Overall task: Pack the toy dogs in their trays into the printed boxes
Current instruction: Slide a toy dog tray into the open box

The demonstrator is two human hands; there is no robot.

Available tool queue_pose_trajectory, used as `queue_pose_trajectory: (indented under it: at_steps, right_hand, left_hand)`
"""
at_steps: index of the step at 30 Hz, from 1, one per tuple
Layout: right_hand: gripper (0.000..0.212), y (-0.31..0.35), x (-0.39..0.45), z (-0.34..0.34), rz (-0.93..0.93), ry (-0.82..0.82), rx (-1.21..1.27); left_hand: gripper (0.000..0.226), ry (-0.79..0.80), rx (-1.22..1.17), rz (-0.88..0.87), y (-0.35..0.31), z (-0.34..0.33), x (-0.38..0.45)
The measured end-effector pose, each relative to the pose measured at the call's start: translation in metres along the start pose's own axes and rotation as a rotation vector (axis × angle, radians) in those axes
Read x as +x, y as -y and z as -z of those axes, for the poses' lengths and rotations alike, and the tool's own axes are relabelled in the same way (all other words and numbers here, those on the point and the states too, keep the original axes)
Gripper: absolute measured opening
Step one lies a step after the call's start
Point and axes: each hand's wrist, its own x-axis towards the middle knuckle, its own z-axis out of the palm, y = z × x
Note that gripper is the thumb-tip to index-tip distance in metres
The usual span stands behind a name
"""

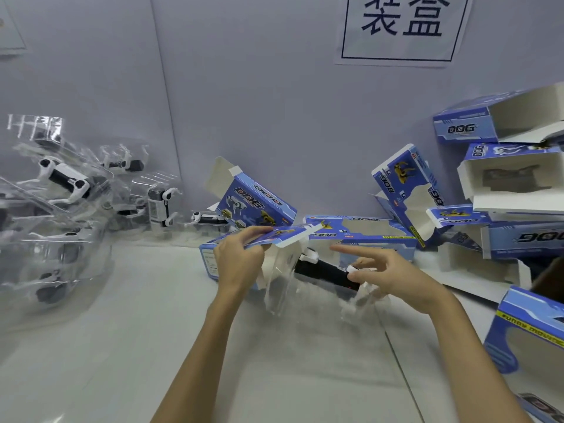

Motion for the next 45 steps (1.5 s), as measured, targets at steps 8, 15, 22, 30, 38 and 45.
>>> queue_pose_trajectory:
  at_steps: [8, 15, 22, 30, 38, 45]
  right_hand:
    - [0.045, -0.007, 0.01, 0.0, -0.028, -0.206, 0.009]
    - [0.041, -0.009, 0.01, -0.008, -0.049, -0.288, 0.132]
    - [0.046, -0.009, 0.015, -0.024, -0.016, -0.347, -0.014]
    - [0.048, -0.011, 0.031, -0.05, -0.079, -0.383, 0.113]
    - [0.03, -0.011, 0.042, -0.086, -0.13, -0.762, 0.67]
    - [0.025, -0.018, 0.04, -0.094, -0.31, -0.912, 0.371]
  left_hand:
    - [0.071, 0.322, 0.111, 0.056, -0.003, 0.016, 0.002]
    - [0.082, 0.509, 0.289, -0.039, 0.002, 0.02, -0.002]
    - [0.069, 0.362, 0.25, -0.128, 0.005, 0.008, -0.001]
    - [0.068, 0.475, 0.485, -0.277, 0.017, -0.012, -0.005]
    - [0.106, 0.648, 0.724, -0.435, 0.025, -0.008, -0.009]
    - [0.082, 0.416, 0.933, -0.459, 0.034, -0.006, 0.001]
